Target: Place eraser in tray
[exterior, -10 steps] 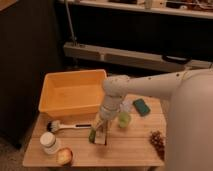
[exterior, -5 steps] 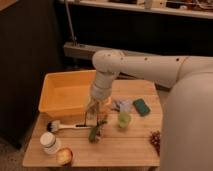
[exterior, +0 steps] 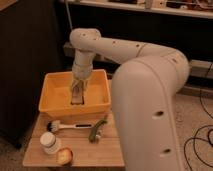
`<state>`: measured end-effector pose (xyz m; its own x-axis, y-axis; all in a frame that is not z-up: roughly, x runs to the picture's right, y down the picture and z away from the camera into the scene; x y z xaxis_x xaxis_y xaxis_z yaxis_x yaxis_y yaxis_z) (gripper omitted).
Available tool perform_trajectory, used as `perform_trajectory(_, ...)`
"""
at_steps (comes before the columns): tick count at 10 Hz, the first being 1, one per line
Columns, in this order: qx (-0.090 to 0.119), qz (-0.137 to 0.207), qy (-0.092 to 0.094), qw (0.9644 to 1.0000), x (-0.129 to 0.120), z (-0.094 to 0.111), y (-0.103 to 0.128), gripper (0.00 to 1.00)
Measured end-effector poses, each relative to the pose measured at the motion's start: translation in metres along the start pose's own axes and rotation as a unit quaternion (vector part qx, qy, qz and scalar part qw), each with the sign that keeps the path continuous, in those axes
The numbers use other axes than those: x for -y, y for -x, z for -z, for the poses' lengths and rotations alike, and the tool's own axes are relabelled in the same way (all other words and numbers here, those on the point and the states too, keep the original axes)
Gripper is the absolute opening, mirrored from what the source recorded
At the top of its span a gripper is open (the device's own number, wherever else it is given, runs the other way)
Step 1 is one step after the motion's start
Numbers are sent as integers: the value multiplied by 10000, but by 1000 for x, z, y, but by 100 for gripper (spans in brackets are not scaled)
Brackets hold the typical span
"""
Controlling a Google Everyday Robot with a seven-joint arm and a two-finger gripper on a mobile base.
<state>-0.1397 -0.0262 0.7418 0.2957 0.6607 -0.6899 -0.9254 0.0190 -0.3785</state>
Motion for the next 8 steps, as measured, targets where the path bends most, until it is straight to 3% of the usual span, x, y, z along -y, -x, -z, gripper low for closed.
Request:
perform_trajectory(2,122,-12,452,9989,8,-3,31,14)
perform_trajectory(3,189,-50,599,9980,18,-14,41,14)
perform_trajectory(6,229,-26,777,9967,26,-50,57,14)
perform_trajectory(8,210,10,858,9961,29,-62,61,17)
